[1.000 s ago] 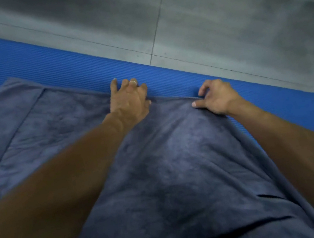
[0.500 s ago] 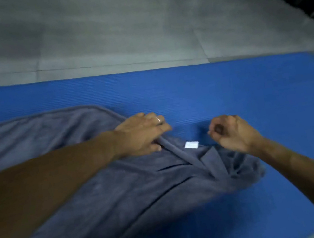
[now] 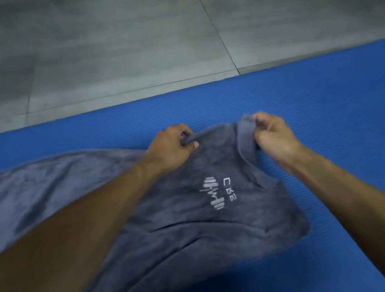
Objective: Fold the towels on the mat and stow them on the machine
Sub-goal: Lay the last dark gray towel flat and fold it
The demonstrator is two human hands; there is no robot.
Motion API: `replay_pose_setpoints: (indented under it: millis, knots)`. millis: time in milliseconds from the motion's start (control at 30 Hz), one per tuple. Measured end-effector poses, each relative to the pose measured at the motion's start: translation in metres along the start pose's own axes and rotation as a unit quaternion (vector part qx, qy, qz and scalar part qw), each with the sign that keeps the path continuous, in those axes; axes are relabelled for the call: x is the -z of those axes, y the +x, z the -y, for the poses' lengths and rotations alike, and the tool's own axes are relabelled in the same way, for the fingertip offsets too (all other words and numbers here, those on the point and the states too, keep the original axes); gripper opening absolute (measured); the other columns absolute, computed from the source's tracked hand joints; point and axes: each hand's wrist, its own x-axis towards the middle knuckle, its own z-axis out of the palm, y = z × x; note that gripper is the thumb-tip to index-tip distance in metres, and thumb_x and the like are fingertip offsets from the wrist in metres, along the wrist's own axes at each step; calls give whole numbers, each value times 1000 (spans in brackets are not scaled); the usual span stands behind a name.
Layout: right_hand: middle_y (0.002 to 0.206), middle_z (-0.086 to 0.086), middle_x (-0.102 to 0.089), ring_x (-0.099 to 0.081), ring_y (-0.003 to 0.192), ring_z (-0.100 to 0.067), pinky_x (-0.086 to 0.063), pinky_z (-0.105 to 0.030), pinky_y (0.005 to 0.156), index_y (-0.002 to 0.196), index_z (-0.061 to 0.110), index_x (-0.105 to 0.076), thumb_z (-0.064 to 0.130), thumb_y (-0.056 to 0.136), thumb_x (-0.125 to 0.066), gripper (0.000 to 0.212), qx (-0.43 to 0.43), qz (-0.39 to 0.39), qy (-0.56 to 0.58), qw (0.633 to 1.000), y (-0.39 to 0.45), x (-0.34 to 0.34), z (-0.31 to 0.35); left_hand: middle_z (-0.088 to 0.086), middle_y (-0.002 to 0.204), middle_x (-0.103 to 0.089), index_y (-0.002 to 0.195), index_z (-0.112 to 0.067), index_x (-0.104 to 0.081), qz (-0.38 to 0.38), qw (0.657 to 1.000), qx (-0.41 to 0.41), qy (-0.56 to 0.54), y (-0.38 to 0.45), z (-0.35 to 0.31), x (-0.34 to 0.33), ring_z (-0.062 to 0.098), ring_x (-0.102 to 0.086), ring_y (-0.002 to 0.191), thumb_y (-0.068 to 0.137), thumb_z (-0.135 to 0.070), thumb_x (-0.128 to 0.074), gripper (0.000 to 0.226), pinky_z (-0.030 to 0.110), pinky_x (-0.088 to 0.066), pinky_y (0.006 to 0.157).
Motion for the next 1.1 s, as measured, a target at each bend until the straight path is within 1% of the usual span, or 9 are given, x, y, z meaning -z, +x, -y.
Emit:
replay_pose_setpoints:
  millis: [133,200,267,333,567,733,867,1000,1100]
  knots:
    - [108,-9,-67,-62,84,-21,-48,-35,71,124,22,-48,25,97,-45,27,-155,12,210,965,37,13,16,5,107,-55,111,-16,-61,3,998,21,63,23,-6,-17,26,-56,104,84,-17,-66,27,34,-45,89]
    - [128,-6,-60,-62,104,-21,-49,-39,87,132,25,-44,53,88,-58,54,-149,45,79,985,45,9,10,6,110,-56,110,-19,-61,6,997,32,67,29,-7,-24,24,-56,104,83,-24,-66,27,35,-46,90]
    - [133,-5,-54,-54,120,-23,-44,-38,100,144,19,-33,47,74,-77,87,-80,70,-202,974,48,-3,-4,2,105,-56,104,-20,-62,1,998,52,36,34,-6,-26,21,-55,98,83,-27,-65,22,32,-45,88]
    - [129,-12,-57,-53,121,-30,-44,-36,100,141,13,-38,23,81,-72,70,-17,21,-311,950,55,-8,-17,-1,101,-57,100,-17,-62,-14,998,61,2,39,-7,-25,18,-54,94,85,-22,-62,16,27,-43,83]
    - [86,-4,-69,-69,88,-26,-56,-45,86,121,19,-52,12,91,-63,34,-88,-121,-44,988,100,37,-18,6,118,-54,119,-20,-55,-89,989,65,102,76,-19,-24,25,-51,111,86,-17,-60,33,37,-37,94]
    - [119,-5,-61,-59,105,-23,-47,-33,89,132,13,-50,25,89,-67,48,-33,-56,-238,969,55,35,-25,9,139,-41,138,-15,-44,-86,975,10,204,28,-26,-37,28,-31,135,89,-28,-58,53,45,-22,114]
    - [114,-10,-59,-56,105,-33,-48,-44,87,109,16,-58,42,83,-61,37,-12,-25,-341,940,-14,31,-43,12,124,-56,111,-12,-63,-55,971,-115,202,-55,-22,-56,33,-53,116,83,-30,-49,36,43,-44,94]
    - [128,-8,-55,-49,121,-31,-41,-45,94,135,19,-47,48,87,-59,57,-31,12,-479,877,-75,35,-53,1,113,-60,105,-19,-66,19,965,-159,209,-133,-21,-80,21,-56,106,86,-45,-47,38,33,-38,90]
    - [111,-9,-63,-58,106,-31,-46,-39,84,121,16,-55,41,83,-66,47,-102,-6,-397,912,-109,40,-58,-2,107,-62,101,-22,-69,44,955,-173,238,-159,-16,-89,18,-60,103,80,-55,-43,47,31,-41,90]
